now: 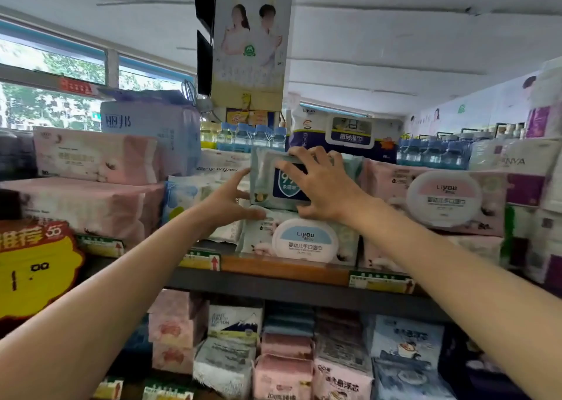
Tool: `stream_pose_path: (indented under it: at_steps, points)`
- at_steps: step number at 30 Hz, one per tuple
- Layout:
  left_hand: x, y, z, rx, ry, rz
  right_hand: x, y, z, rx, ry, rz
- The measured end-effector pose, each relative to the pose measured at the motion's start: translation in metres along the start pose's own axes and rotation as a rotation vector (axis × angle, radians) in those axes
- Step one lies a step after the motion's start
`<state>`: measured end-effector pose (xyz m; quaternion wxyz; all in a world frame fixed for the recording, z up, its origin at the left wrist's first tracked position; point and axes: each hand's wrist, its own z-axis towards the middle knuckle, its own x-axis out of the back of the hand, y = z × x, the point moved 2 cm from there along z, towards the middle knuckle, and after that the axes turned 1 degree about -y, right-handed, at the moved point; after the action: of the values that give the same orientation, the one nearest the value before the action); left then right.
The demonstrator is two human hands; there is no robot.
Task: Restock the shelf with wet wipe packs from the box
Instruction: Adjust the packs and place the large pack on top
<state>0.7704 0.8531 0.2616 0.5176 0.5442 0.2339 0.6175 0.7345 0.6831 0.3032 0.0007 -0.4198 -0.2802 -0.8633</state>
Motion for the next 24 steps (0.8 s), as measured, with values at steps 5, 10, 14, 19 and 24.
stream_pose_path:
  at_steps: [5,10,14,19,24]
  points:
    - [-0.013,0.031,-0.005,-0.151,0.148,0.392,0.001,0.0,-0.013,-0.025,0.024,0.051]
    - [-0.05,0.068,-0.01,-0.545,0.323,1.077,0.027,0.054,-0.057,-0.257,0.207,0.154]
    - [-0.087,0.083,0.003,-0.592,0.204,1.241,0.029,0.096,-0.1,-0.359,-0.045,0.159]
    - [-0.106,0.088,0.017,-0.601,0.15,1.264,0.005,0.108,-0.127,-0.383,-0.152,-0.02]
    - [-0.101,0.084,0.022,-0.701,0.155,1.156,-0.002,0.103,-0.117,-0.372,-0.022,-0.068]
